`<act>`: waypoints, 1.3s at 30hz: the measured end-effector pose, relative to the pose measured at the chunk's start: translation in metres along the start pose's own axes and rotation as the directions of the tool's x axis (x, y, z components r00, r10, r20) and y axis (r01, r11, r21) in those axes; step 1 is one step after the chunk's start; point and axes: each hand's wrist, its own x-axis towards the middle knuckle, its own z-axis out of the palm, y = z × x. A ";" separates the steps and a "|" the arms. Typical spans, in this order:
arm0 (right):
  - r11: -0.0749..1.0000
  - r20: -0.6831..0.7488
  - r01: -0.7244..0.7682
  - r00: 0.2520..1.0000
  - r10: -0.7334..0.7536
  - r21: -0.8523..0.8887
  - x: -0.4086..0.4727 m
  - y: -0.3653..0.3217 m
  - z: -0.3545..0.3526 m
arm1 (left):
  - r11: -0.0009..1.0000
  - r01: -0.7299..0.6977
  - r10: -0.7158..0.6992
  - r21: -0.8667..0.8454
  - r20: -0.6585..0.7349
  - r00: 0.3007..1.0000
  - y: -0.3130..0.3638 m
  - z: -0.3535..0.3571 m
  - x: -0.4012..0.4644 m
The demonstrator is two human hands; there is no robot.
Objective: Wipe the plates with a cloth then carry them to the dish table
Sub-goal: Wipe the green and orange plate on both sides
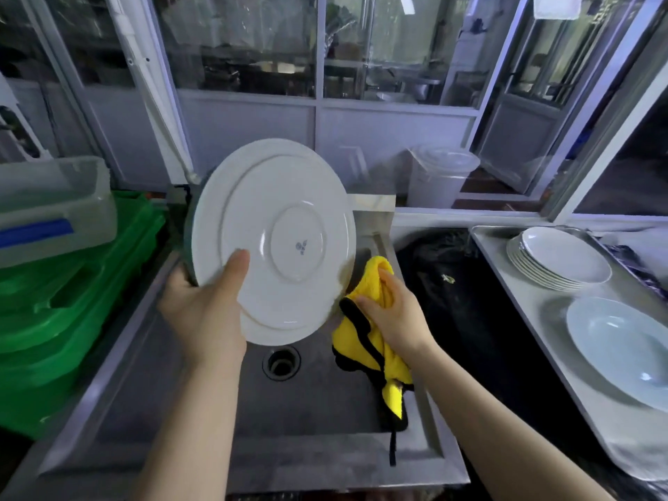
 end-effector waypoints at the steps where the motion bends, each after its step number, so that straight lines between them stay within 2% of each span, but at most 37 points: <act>1: 1.000 0.013 -0.025 1.000 0.025 -0.015 -0.002 0.012 -0.003 | 0.999 -0.008 0.007 0.044 0.004 1.000 -0.005 -0.002 -0.003; 6: 0.980 0.039 -0.172 0.983 0.177 -0.103 -0.015 0.070 -0.022 | 0.976 -0.034 0.021 0.215 0.064 0.998 -0.027 -0.002 -0.014; 10: 0.902 0.150 -0.222 0.944 0.294 -0.370 -0.032 0.113 -0.030 | 0.953 -0.038 0.004 0.302 0.112 0.994 -0.043 0.004 -0.018; 12: 0.833 0.236 -0.134 0.924 0.301 -0.537 -0.044 0.133 -0.028 | 0.931 -0.057 0.006 0.360 0.142 0.990 -0.048 0.008 -0.020; 15: 0.651 0.333 0.093 0.908 0.254 -0.753 -0.064 0.167 -0.023 | 0.902 -0.077 0.003 0.425 0.172 0.985 -0.058 0.013 -0.024; 17: 0.575 0.360 0.164 0.900 0.244 -0.802 -0.074 0.182 -0.021 | 0.875 -0.090 0.001 0.476 0.185 0.983 -0.063 0.016 -0.026; 19: 0.562 0.401 0.224 0.891 0.213 -0.796 -0.078 0.190 -0.020 | 0.837 -0.131 0.016 0.532 0.215 0.976 -0.067 0.020 -0.030; 22: 0.671 0.435 0.249 0.892 0.122 -0.699 -0.074 0.187 -0.025 | 0.797 -0.185 0.035 0.575 0.262 0.964 -0.069 0.028 -0.037; 28: 0.860 0.249 0.109 0.968 0.022 -0.499 -0.051 0.169 -0.043 | 0.708 -0.288 0.090 0.644 0.321 0.943 -0.075 0.044 -0.048; 31: 0.965 0.099 -0.065 0.991 0.092 -0.253 -0.035 0.151 -0.056 | 0.661 -0.334 0.112 0.672 0.351 0.929 -0.078 0.052 -0.052; 33: 0.986 0.042 -0.158 0.986 0.160 -0.059 -0.019 0.129 -0.066 | 0.602 -0.408 0.152 0.686 0.402 0.903 -0.079 0.057 -0.056; 35: 0.957 0.050 -0.227 0.974 0.221 0.181 -0.005 0.105 -0.079 | 0.495 -0.550 0.237 0.673 0.504 0.830 -0.082 0.061 -0.061; 36: 0.908 0.089 -0.274 0.962 0.259 0.316 0.001 0.094 -0.085 | 0.446 -0.623 0.278 0.643 0.562 0.779 -0.082 0.063 -0.064; 37: 0.845 0.147 -0.325 0.946 0.290 0.424 0.006 0.083 -0.092 | 0.398 -0.696 0.316 0.598 0.622 0.716 -0.084 0.064 -0.067; 39: 0.733 0.280 -0.432 0.901 0.330 0.526 0.013 0.065 -0.102 | 0.277 -0.826 0.387 0.491 0.730 0.564 -0.088 0.066 -0.070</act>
